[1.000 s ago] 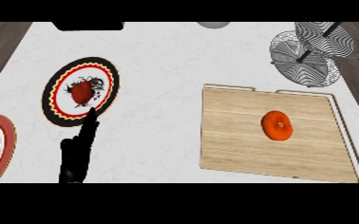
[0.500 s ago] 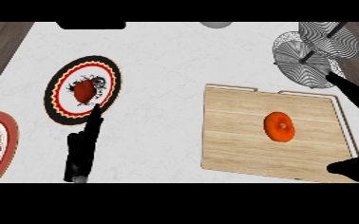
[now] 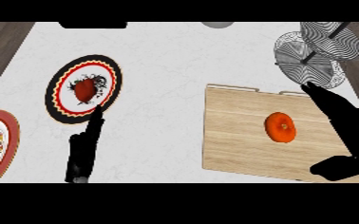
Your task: Pick the squash from the tray and place it in the tiered basket
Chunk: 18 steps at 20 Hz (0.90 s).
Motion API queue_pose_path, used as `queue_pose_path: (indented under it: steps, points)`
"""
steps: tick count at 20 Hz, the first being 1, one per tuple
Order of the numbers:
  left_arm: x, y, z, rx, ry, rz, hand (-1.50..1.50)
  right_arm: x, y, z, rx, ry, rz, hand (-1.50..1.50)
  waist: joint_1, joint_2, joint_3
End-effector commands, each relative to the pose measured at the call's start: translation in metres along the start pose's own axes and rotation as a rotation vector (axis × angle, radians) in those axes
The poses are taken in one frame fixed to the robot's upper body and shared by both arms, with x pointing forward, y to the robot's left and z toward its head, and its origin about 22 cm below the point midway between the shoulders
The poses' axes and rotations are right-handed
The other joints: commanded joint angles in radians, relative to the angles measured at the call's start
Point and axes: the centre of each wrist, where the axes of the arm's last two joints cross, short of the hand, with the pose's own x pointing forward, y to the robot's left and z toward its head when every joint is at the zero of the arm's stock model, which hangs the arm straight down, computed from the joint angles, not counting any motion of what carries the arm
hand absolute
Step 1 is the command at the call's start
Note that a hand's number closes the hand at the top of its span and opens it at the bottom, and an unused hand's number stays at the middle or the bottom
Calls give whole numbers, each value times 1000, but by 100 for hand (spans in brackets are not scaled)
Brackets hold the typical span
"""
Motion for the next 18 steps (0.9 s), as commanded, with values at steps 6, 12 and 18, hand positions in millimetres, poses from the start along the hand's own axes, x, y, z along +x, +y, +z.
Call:
queue_pose_path:
  steps: [6, 12, 18]
  points:
    - [-5, -10, 23, 9, 6, 21, 0, 11, 23, -18, 90, 28, 31, -150, 1, -1, 0]
    - [3, 1, 5, -3, 7, 19, 0, 29, 28, -10, 137, 66, 108, -150, -4, -1, 0]
    - [-6, 9, 12, 5, -21, -12, 0, 37, 34, -32, 195, 141, 139, -150, 0, 0, 0]
